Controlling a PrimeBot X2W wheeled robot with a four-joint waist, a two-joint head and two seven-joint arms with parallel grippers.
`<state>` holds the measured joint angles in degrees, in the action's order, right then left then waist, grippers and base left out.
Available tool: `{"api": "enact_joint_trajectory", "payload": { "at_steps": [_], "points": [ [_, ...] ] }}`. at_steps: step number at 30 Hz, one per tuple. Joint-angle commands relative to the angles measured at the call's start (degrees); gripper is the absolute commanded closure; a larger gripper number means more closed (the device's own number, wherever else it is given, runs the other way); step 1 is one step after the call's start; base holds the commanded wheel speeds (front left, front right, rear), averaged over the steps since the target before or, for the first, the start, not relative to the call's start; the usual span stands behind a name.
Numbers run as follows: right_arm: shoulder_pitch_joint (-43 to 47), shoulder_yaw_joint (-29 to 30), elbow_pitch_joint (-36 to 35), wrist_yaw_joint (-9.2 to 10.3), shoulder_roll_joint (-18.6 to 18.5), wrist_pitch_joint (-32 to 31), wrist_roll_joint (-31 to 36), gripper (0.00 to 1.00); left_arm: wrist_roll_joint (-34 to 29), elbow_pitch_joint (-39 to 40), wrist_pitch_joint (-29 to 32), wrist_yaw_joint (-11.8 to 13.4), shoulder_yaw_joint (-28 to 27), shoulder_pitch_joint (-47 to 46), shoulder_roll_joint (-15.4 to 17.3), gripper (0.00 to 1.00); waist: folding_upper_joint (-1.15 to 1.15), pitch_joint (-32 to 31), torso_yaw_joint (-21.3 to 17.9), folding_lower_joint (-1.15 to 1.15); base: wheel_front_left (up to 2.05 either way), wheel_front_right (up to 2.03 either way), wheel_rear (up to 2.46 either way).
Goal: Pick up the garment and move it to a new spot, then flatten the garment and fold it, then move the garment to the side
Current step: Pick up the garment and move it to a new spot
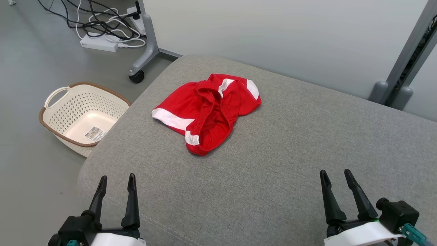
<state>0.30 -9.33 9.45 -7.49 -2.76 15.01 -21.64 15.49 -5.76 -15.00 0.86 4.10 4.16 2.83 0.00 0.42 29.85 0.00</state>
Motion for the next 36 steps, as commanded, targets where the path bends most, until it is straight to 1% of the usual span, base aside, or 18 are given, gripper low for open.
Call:
{"api": "enact_joint_trajectory", "payload": {
  "at_steps": [1,8,17,20,24,28,29,32,34,36],
  "points": [
    [-0.7,0.0,0.1,-0.03,-0.3,0.3,0.2,0.0,0.1,0.3,-0.2,0.3,-0.2,0.2,0.2,0.0,0.0,0.0,0.0,0.0,0.0,0.0,0.0],
    [-0.5,0.0,0.4,-0.03,-0.3,0.3,-0.2,0.0,-0.1,0.2,-0.2,0.4,0.2,0.3,0.2,0.0,0.0,0.1,-0.1,0.0,0.0,0.0,0.0],
    [0.8,0.7,-0.4,-0.03,-0.3,0.3,-0.5,0.0,-0.5,-0.7,-0.2,-0.3,1.0,-0.9,0.2,0.0,0.0,-0.1,-0.5,0.0,0.0,0.0,0.0],
    [0.9,0.8,-0.8,-0.03,-0.3,0.3,0.1,0.0,0.1,-0.4,-0.2,-0.4,0.8,-1.7,0.2,0.0,0.0,0.8,-1.3,0.0,0.0,0.0,0.0],
    [-0.5,0.8,-1.2,-0.03,-0.3,0.3,1.8,0.0,1.3,-0.5,-0.2,-1.7,0.4,-4.2,0.2,0.0,0.0,3.3,-3.1,0.0,0.0,0.0,0.0],
    [-2.1,0.8,-1.3,-0.03,-0.3,0.3,3.4,0.0,1.5,-5.1,-0.1,-5.1,0.3,-9.8,0.2,0.0,0.0,6.6,-5.5,0.0,0.0,0.0,0.0],
    [-2.5,0.9,-1.4,-0.03,-0.3,0.3,3.7,0.0,0.8,-6.3,-0.1,-6.0,0.7,-11.8,1.0,0.0,0.0,7.4,-6.2,0.0,0.0,0.0,0.0],
    [-3.8,0.9,-1.2,-0.03,-0.3,0.3,4.6,0.0,0.6,-10.8,0.6,-7.4,1.8,-18.0,3.5,0.0,0.0,9.8,-8.4,0.0,0.0,0.0,0.0],
    [-4.5,0.8,-1.1,-0.03,-0.3,0.3,4.9,0.0,1.9,-13.8,3.6,-7.9,3.0,-23.4,5.6,0.0,0.0,11.1,-9.7,0.0,0.0,0.0,0.0],
    [-5.1,0.9,-1.1,-0.03,-0.3,0.3,5.1,0.0,4.8,-16.4,8.7,-8.4,4.3,-28.4,7.4,0.0,0.0,12.2,-10.9,0.0,0.0,0.0,0.0]
  ]
}}
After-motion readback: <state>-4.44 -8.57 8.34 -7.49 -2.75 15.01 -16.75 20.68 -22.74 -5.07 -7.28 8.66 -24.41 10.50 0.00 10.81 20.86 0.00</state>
